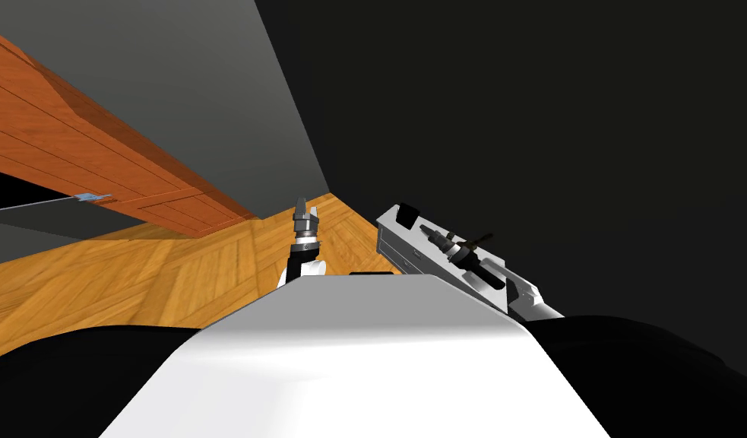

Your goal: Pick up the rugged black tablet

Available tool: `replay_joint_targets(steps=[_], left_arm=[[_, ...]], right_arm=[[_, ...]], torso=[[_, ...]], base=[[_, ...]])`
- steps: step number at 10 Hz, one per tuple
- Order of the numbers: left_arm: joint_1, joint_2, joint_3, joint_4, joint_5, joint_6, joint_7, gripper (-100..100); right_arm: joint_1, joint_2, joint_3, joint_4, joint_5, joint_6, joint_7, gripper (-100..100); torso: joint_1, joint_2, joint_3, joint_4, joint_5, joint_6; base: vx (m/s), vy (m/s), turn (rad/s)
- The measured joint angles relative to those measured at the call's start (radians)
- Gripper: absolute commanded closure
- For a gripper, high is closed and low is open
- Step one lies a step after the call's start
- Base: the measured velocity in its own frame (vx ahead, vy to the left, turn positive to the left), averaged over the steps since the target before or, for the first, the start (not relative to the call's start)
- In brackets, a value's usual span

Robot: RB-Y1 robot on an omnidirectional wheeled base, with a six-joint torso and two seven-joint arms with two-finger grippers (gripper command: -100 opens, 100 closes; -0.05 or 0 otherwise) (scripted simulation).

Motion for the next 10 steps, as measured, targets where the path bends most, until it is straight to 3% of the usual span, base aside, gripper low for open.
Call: replay_joint_targets(steps=[6, 10], left_arm=[[0.000, 0.000, 0.000, 0.000, 0.000, 0.000, 0.000, 0], [0.000, 0.000, 0.000, 0.000, 0.000, 0.000, 0.000, 0]], right_arm=[[0.021, -0.161, 0.038, 0.085, 0.029, -0.027, 0.006, -100], [0.012, -0.265, 0.069, 0.147, 0.049, -0.044, 0.005, -100]], torso=[[0.001, -0.001, -0.001, 0.000, 0.000, 0.000], [0.001, -0.002, -0.001, 0.000, 0.000, 0.000]], base=[[0.013, 0.016, 0.062], [0.021, 0.019, 0.062]])
